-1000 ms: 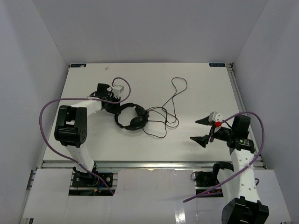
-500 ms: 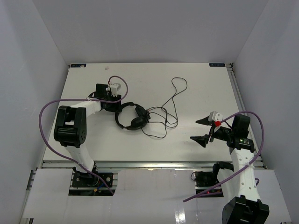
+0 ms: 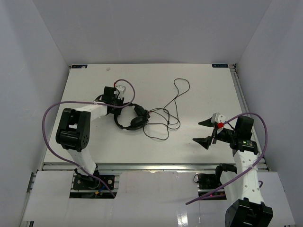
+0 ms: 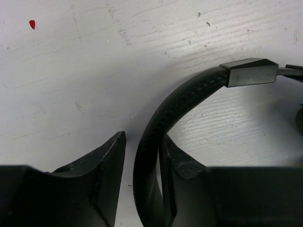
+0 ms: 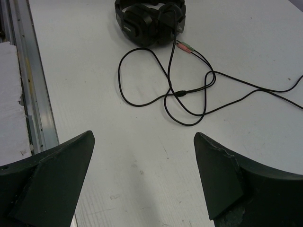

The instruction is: Wrap the headphones

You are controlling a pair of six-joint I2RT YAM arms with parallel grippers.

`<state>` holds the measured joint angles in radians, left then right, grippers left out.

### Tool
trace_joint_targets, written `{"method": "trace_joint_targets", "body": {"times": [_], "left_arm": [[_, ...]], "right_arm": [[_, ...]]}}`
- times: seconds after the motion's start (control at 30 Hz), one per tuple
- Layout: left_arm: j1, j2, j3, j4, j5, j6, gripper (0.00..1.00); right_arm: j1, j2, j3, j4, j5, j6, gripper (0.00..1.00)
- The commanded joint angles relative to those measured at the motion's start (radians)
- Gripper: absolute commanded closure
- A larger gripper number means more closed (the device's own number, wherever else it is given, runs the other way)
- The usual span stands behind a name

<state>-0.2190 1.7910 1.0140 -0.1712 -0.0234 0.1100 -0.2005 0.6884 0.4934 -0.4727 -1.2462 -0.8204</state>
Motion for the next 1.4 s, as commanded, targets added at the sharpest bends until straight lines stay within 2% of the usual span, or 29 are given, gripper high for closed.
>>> {"method": "trace_joint_targets", "body": {"times": [0.0,0.13,0.17,0.27,0.47,0.57,0.67,0.77,0.83,0.97,1.13,1.27,1.37], "left_arm": [[0.003,0.121,-0.081,-0.19,-0.117,0.019,0.73],[0.003,0.134,-0.077,-0.201,-0.107,0.0,0.97],[0.003,0.13,-0.078,-0.202,-0.1,-0.006,0.99],[0.005,0.103,-0.086,-0.198,-0.058,-0.035,1.0],[0.084,-0.01,-0.143,-0.16,0.19,-0.12,1.0],[0.114,-0.086,-0.182,-0.13,0.188,-0.196,1.0],[0.124,-0.18,-0.21,-0.116,0.058,-0.303,1.0],[0.127,-0.22,-0.207,-0.127,0.103,-0.29,1.0],[0.127,-0.261,-0.218,-0.126,0.143,-0.283,1.0],[0.127,-0.379,-0.248,-0.118,0.189,-0.28,1.0],[0.11,-0.527,-0.31,-0.119,0.283,-0.3,1.0],[0.093,-0.59,-0.31,-0.144,0.308,-0.336,1.0],[0.09,-0.604,-0.278,-0.177,0.342,-0.369,1.0]], "right_arm": [[0.004,0.003,-0.004,0.008,-0.004,-0.01,0.09],[0.005,0.002,-0.005,0.01,0.001,-0.01,0.08],[0.004,0.002,-0.006,0.01,0.004,-0.01,0.09],[0.004,-0.001,-0.008,0.009,0.008,-0.013,0.08],[0.005,-0.05,-0.024,0.012,-0.021,-0.044,0.08],[0.007,-0.063,-0.022,0.009,-0.061,-0.046,0.09],[0.01,-0.03,0.049,-0.047,-0.062,-0.085,0.09],[0.049,0.024,0.136,-0.097,-0.024,-0.109,0.08],[0.134,0.065,0.206,-0.101,0.052,-0.083,0.07],[0.376,0.117,0.312,-0.003,0.288,0.098,0.07],[0.579,0.315,0.51,-0.034,0.441,0.267,0.1],[0.683,0.425,0.541,-0.029,0.529,0.353,0.1],[0.771,0.449,0.507,0.077,0.755,0.433,0.1]]}}
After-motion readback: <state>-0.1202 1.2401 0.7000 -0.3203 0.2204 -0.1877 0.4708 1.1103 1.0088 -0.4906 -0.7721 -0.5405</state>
